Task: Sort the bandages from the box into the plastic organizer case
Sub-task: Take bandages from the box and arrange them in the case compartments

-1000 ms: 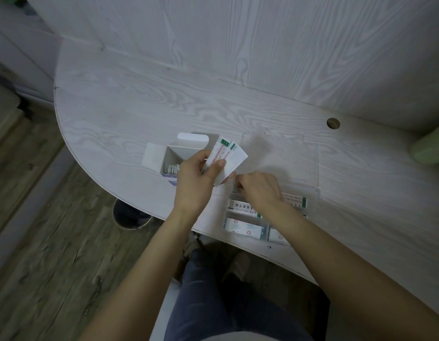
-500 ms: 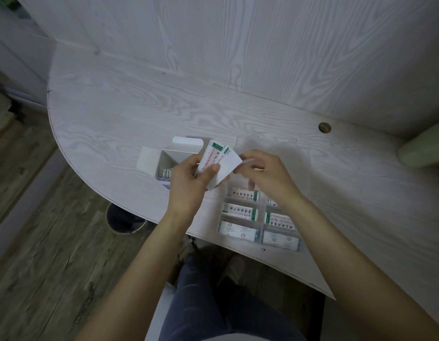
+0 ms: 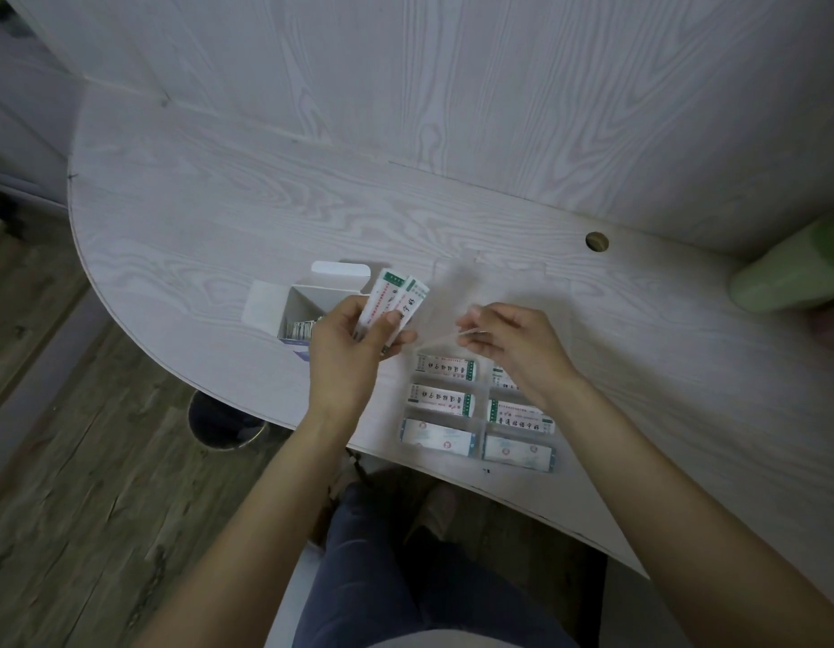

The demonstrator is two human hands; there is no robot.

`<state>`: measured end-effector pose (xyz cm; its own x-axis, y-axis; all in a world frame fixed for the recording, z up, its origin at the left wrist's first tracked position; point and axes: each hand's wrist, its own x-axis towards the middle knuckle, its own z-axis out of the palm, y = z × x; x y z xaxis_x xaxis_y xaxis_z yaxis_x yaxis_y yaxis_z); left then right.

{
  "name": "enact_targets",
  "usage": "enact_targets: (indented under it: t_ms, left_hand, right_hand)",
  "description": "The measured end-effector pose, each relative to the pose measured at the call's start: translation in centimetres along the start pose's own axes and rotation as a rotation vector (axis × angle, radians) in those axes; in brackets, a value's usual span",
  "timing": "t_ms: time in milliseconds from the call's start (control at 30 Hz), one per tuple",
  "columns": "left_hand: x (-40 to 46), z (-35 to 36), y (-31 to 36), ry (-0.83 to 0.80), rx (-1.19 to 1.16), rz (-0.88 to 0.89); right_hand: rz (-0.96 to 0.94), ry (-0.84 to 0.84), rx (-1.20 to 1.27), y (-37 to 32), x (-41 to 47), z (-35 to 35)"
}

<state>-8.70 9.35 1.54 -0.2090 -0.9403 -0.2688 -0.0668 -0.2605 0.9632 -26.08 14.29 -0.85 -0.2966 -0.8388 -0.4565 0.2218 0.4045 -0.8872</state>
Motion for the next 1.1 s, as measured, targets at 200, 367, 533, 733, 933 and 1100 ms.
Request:
enact_targets:
  t_ms: [200,367,533,733,933,1100]
  left_hand:
    - [-0.2,-0.3,-0.3,0.016,0.01,-0.019]
    - [-0.5,-0.6,-0.6,0.011,0.007,-0.045]
    - [-0.5,-0.8,-0.5,0.01,-0.002,-0.049]
    - [-0.4,-0.5,-0.7,-0.012,0.01,-0.051]
    - [-0.3,-0.4,-0.5,-0.018,0.003,-0.049]
    - [0.0,0.0,-0.1,-0.056,0.004,-0.052]
  right_hand:
    - [-0.072,0.12,-0.504,2.8,0.7,0.4]
    - [-0.153,0.182,-0.731,4.3,0.9,1.4]
    - [-0.198,0.257,-0.797,5.1,1.1,1.8]
    - [-0.205,0.232,-0.882,5.9,1.3,2.0]
    - [-0.35,0.146,-1.249,5.9,1.4,2.2]
    - [-0.52,0.013,-1.342,5.7,1.8,1.8]
